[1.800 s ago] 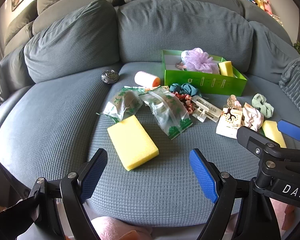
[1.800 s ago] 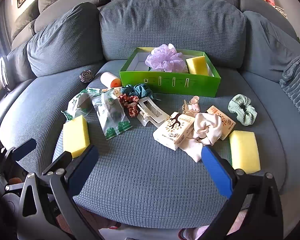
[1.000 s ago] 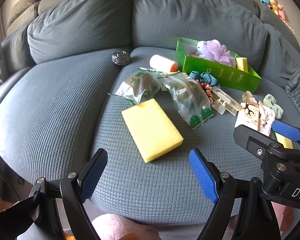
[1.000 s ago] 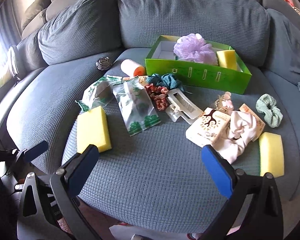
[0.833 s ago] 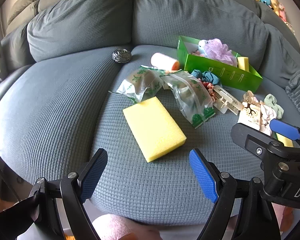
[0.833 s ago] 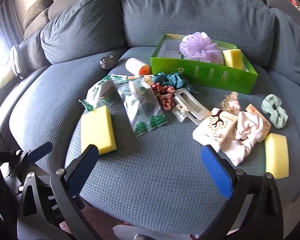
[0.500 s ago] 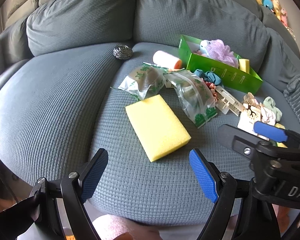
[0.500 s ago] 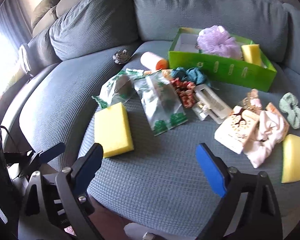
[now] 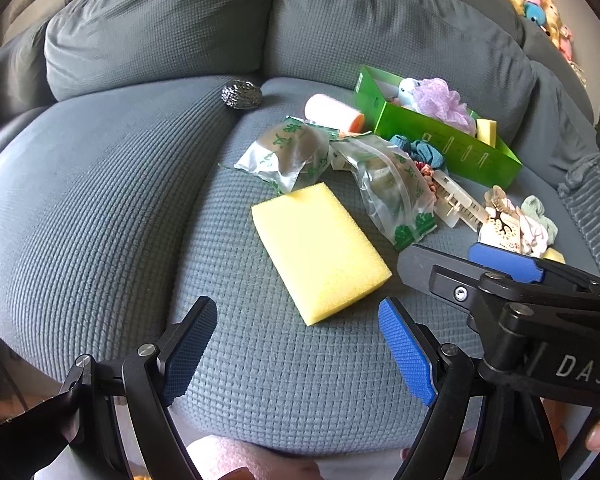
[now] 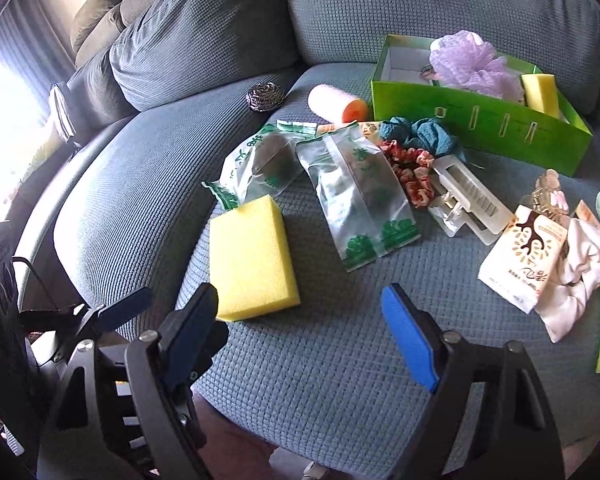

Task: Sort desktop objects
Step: 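Move the right tool toward the yellow sponge on the sofa, then close the right gripper on the yellow sponge and lift it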

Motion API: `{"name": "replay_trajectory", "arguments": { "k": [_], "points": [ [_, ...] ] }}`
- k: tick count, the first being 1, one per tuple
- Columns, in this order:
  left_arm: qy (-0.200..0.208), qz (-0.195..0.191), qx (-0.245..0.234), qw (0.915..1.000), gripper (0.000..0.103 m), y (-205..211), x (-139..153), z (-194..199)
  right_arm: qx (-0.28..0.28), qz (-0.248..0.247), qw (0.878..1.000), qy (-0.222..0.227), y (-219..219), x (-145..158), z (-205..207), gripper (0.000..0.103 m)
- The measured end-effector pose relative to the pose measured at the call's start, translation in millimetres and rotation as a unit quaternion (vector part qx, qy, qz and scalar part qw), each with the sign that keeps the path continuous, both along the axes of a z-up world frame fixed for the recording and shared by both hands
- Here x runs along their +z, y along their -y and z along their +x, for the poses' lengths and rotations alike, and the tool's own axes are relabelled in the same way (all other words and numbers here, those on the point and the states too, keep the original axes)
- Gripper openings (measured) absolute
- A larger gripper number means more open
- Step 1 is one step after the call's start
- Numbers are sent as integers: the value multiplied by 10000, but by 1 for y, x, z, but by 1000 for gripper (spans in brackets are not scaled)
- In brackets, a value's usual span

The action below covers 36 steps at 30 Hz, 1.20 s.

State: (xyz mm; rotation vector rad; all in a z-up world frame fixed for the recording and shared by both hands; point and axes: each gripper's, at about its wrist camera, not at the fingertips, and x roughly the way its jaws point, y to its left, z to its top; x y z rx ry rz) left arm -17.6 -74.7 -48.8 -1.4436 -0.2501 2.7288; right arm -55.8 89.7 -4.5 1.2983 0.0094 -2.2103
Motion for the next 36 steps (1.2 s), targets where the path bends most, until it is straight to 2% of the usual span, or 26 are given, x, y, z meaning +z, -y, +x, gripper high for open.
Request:
{"name": "replay_trajectory", "arguments": {
  "k": [4, 13, 21, 25, 34, 36],
  "points": [
    [-18, 57, -30, 10000, 77, 2, -2, -2, 64, -22, 10000, 67, 4, -4, -3, 76],
    [48, 142, -126, 9998, 72, 3, -8, -7, 154, -109, 9994, 298, 12, -15, -9, 70],
    [34, 301, -320, 9990, 56, 2, -13, -11, 205, -105, 9991, 362, 18, -20, -13, 63],
    [57, 504, -379, 9980, 56, 3, -17, -14, 242, -128, 9986, 449, 22, -26, -15, 60],
    [73, 564, -389, 9976, 56, 5, -23, -20, 275, -165, 9978, 585, 28, -33, -19, 51],
    [103, 580, -435, 9973, 50, 4, -24, -22, 284, -186, 9975, 621, 29, -36, -20, 49]
  ]
}}
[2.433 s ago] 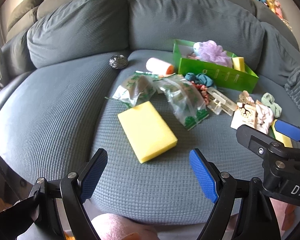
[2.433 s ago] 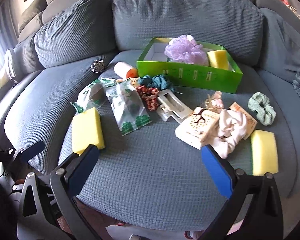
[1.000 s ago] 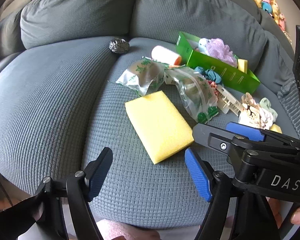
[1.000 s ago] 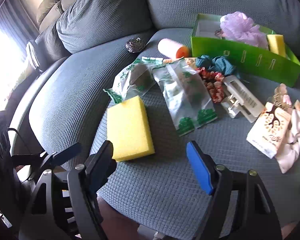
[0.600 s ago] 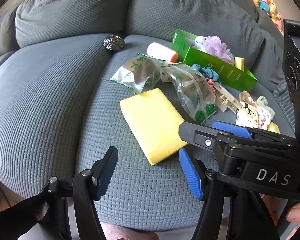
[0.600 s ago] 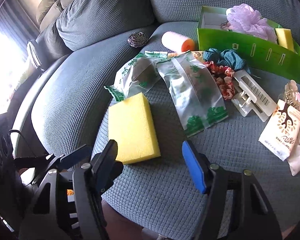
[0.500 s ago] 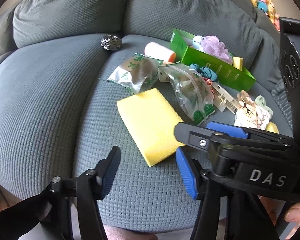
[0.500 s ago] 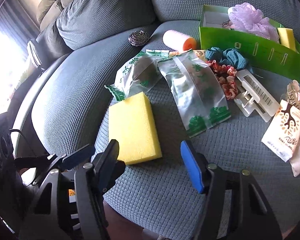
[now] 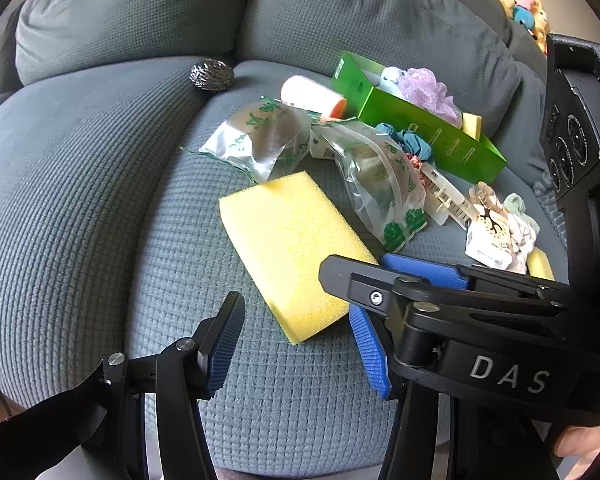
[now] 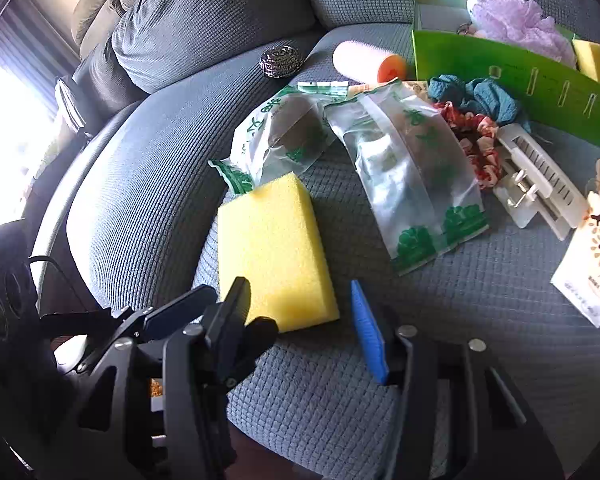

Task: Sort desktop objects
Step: 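Close the right gripper on the yellow sponge and lift it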

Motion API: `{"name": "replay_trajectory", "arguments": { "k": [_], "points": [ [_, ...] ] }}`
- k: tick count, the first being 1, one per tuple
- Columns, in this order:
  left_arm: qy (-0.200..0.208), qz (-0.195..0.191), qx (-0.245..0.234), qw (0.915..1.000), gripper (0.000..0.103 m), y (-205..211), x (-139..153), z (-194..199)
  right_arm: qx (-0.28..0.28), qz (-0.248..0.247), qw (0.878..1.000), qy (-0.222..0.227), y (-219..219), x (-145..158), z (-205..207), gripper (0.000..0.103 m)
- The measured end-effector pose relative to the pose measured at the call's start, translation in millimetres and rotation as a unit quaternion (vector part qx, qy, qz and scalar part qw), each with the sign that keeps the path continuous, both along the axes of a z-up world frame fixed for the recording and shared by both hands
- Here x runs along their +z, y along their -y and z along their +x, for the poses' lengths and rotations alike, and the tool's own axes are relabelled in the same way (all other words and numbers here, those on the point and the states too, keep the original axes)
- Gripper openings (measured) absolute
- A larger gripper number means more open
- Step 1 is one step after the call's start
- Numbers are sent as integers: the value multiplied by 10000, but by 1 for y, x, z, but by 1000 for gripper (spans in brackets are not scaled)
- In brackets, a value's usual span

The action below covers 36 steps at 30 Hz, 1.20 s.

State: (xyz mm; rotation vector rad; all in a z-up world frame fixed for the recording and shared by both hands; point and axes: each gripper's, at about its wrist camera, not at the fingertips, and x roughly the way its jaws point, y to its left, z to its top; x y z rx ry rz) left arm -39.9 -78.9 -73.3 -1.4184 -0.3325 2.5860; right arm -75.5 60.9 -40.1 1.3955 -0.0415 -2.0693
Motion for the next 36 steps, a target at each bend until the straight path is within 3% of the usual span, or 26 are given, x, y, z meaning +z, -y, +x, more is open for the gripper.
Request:
{"name": "replay_trajectory", "arguments": {
  "k": [12, 20, 36],
  "points": [
    [86, 255, -121, 9996, 48, 0, -7, -7, 37, -95, 9999, 89, 2, -5, -3, 35],
    [20, 42, -195, 9998, 48, -7, -5, -8, 55, -135, 9999, 41, -1, -4, -3, 23],
    [-313, -242, -325, 9987, 47, -21, 24, -7, 6, -355, 9991, -239, -18, 20, -2, 22]
  ]
}}
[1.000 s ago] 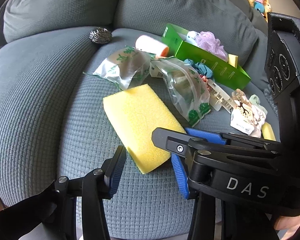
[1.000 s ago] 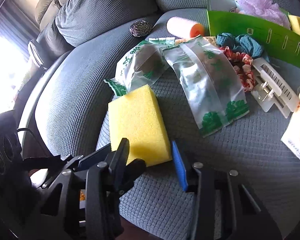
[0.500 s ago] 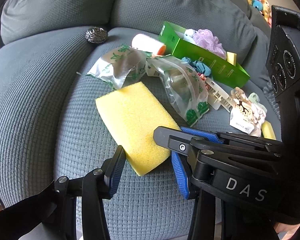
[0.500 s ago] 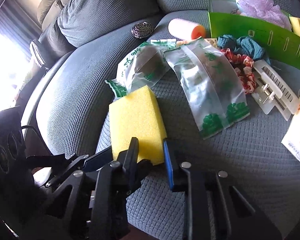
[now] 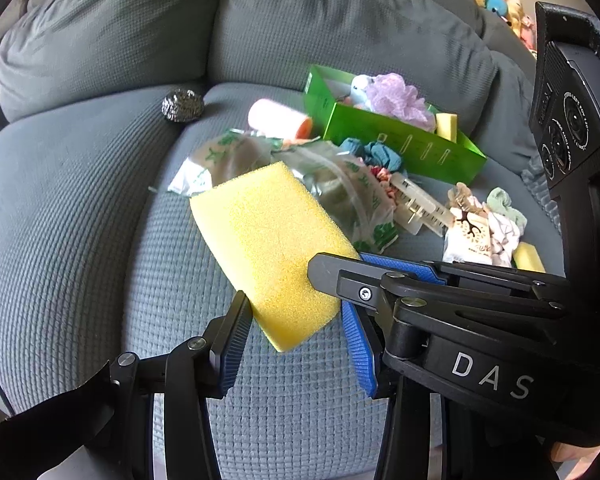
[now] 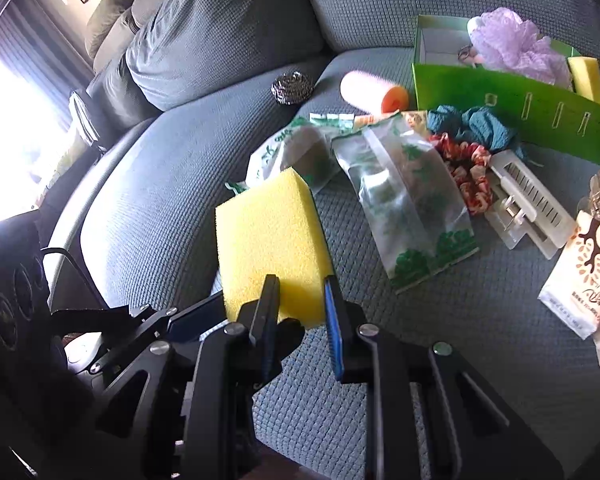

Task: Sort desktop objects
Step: 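Close the right gripper on the yellow sponge and lift it, then carry the yellow sponge with the right gripper into the green box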

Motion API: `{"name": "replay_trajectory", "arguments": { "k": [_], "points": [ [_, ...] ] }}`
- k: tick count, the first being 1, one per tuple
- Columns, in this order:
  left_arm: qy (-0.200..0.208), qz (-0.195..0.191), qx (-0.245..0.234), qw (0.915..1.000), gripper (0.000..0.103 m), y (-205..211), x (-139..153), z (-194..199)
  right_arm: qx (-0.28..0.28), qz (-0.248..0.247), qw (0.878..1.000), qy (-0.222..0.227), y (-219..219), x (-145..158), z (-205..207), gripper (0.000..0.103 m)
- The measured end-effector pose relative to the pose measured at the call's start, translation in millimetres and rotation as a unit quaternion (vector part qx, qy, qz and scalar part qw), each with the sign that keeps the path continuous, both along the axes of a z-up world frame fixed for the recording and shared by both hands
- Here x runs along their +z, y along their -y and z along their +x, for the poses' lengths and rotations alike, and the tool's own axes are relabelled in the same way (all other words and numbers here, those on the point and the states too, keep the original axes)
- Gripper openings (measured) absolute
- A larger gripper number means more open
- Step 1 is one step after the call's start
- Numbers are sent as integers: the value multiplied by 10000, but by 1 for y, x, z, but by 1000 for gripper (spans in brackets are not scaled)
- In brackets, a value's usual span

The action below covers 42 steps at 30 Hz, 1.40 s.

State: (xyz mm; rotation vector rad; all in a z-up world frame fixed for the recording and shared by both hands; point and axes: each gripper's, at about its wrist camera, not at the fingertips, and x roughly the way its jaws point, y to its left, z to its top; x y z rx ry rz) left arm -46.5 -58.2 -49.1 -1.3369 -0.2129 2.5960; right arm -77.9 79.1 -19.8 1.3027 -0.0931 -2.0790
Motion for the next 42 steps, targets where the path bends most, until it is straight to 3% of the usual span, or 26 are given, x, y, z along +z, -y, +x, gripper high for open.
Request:
{"name": "replay_trajectory", "arguments": {
  "k": [20, 42],
  "points": [
    [-448, -282, -366, 9979, 47, -35, 46, -22, -376, -318, 9975, -501, -33, 48, -18, 22],
    [-586, -333, -613, 9958, 47, -64, 65, -58, -634, -386, 9947, -714, -54, 62, -48, 22]
  ]
}}
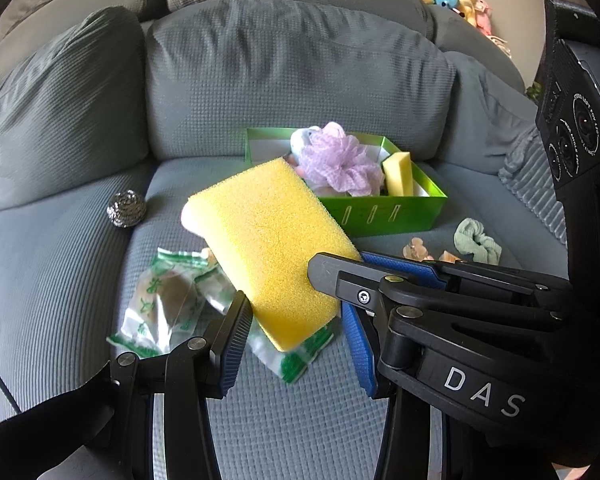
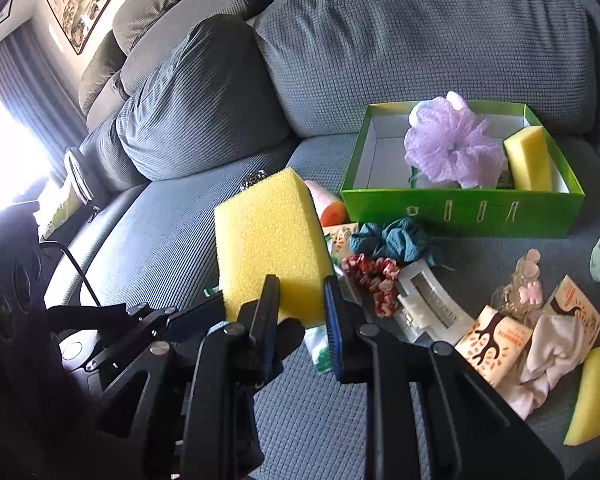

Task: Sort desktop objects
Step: 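Carry the yellow sponge with the right gripper into the green box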

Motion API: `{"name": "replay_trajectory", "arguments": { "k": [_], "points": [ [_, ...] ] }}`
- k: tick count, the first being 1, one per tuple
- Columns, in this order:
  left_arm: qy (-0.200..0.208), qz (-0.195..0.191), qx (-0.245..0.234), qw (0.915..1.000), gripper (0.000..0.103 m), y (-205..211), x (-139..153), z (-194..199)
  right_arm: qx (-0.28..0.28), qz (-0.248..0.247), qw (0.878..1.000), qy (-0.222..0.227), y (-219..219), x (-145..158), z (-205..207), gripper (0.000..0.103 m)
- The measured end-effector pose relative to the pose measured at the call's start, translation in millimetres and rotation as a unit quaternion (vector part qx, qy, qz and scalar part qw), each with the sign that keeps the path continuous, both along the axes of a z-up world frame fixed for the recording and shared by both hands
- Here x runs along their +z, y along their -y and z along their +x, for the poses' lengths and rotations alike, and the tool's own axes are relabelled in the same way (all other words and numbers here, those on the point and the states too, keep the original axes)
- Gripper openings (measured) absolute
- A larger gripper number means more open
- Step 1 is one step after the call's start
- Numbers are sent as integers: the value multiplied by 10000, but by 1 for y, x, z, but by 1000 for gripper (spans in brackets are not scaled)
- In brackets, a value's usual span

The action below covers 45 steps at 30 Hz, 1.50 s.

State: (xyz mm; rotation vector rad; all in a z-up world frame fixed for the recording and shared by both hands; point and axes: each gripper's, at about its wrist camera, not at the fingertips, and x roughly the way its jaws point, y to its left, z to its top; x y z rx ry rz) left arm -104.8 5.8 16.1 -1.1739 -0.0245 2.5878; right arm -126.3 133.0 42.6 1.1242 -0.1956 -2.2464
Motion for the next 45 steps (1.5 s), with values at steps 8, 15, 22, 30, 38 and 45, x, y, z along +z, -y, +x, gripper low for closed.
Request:
{"name": "replay_trajectory", "arguments": {
  "k": [8, 15, 22, 30, 38, 45],
  "points": [
    [-20, -3, -105, 9999, 47, -11, 3, -20, -105, 36, 9999, -81, -7, 3, -18, 22],
    [-65, -29, -219, 9997, 47, -21, 7, -43, -231, 86, 9995, -187, -13, 8, -42, 22],
    [-87, -36, -315, 9995, 47, -30, 8, -66, -336, 130, 9990, -250, -16, 9, -60, 22],
    [1, -59, -384, 9992, 47, -37, 2, -97, -454, 191, 9985, -257, -17, 4, -87, 22],
    [94, -43, -333, 9994, 47, -41, -5, -123, -545, 277, 9979, -224, -16, -4, -115, 22],
    [199, -55, -337, 9992, 47, -42, -12, -141, -615, 280, 9976, -136, -15, -12, -130, 22]
  ]
}}
